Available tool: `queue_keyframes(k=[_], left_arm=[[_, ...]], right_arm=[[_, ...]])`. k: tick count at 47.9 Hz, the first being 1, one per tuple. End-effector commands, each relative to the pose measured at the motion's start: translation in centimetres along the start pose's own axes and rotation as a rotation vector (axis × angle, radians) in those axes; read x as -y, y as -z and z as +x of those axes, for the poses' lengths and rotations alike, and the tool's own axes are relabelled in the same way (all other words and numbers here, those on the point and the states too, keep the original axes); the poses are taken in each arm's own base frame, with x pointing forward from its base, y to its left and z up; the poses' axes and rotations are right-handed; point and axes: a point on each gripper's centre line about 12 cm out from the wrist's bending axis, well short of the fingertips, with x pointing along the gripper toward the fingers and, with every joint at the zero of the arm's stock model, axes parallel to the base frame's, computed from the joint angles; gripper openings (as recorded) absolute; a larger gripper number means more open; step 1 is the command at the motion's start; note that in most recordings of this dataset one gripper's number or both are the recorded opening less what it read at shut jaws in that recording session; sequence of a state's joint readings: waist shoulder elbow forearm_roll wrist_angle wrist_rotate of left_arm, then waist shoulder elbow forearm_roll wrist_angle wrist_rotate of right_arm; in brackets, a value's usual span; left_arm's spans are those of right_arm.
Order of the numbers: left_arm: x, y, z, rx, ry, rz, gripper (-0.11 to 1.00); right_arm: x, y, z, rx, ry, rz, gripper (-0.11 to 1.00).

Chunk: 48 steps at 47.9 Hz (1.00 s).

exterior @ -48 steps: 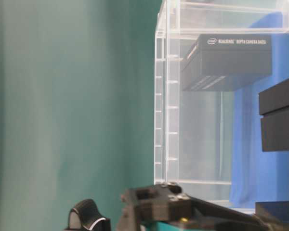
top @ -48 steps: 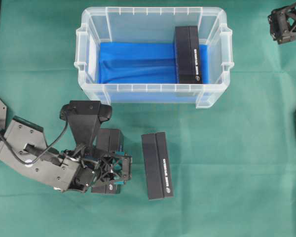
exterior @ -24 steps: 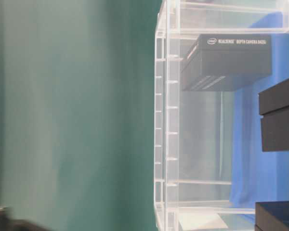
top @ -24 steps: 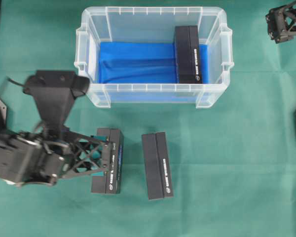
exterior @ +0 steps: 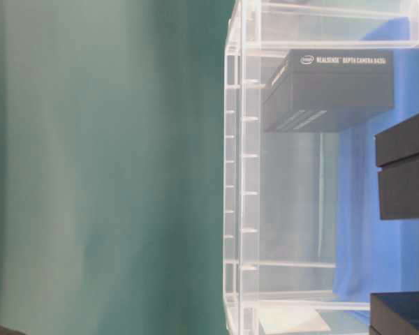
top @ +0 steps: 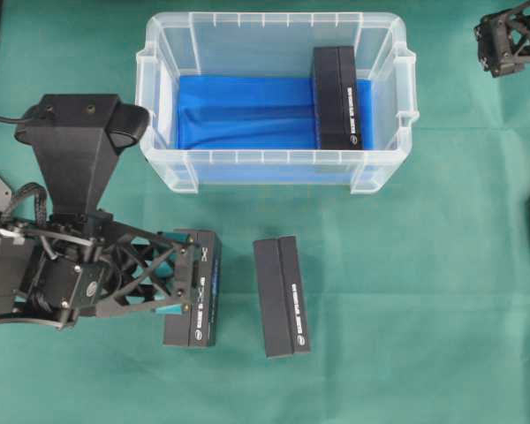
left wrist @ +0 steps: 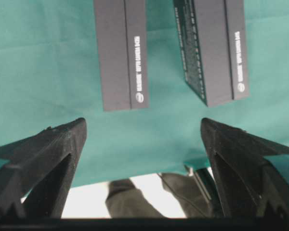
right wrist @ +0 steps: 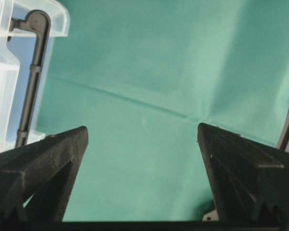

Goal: Take out the box from the case.
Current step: 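Open the left gripper and withdraw it to the upper left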

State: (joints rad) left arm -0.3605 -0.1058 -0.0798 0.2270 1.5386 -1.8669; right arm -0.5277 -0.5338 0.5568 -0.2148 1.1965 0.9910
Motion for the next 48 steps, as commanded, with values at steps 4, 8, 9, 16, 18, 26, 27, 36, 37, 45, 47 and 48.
queue_keyframes(k=[4,8,9,16,18,26,27,36,37,45,47,48], left_arm=[[0.2,-0.4,-1.1,-0.003,0.033,-0.009,0.96],[0.2,-0.4,-1.2,-0.004,0.037,-0.010,0.96],[0.2,-0.4,-1.2,-0.004,0.037,-0.010,0.96],[0.2,-0.3,-1.1,-0.004,0.037,-0.008,0.96],[0.3,-0.3,-1.1,-0.005,0.039,-0.006,0.96],[-0.3,0.3,-1.3,-0.006,0.026,0.012,0.96],[-0.4,0.4,-1.3,-0.006,0.022,0.015,0.96],[-2.4,1.3,-2.6,-0.003,-0.022,0.050,0.96],[-2.7,1.5,-2.8,-0.004,-0.029,0.055,0.96],[-5.1,2.1,-3.8,0.003,-0.080,0.074,0.96],[-5.6,2.2,-4.0,0.002,-0.082,0.072,0.96],[-5.9,2.2,-4.0,0.002,-0.083,0.070,0.96]], right_arm=[[-0.4,-0.5,-0.8,0.020,-0.027,0.006,0.91],[-0.4,-0.4,-0.8,0.018,-0.028,0.006,0.91],[-0.4,-0.5,-0.8,0.019,-0.027,0.008,0.91],[-0.4,-0.5,-0.8,0.019,-0.027,0.008,0.91],[-0.4,-0.5,-0.8,0.020,-0.027,0.007,0.91],[-0.4,-0.5,-0.8,0.019,-0.026,0.004,0.91],[-0.4,-0.5,-0.8,0.018,-0.024,0.005,0.91],[-0.3,-0.4,-0.9,0.019,-0.028,0.006,0.91],[-0.3,-0.5,-0.9,0.020,-0.026,0.005,0.91],[-0.3,-0.4,-1.0,0.021,-0.030,0.006,0.91],[-0.3,-0.5,-1.0,0.022,-0.031,0.008,0.91],[-0.4,-0.5,-1.0,0.021,-0.031,0.008,0.91]])
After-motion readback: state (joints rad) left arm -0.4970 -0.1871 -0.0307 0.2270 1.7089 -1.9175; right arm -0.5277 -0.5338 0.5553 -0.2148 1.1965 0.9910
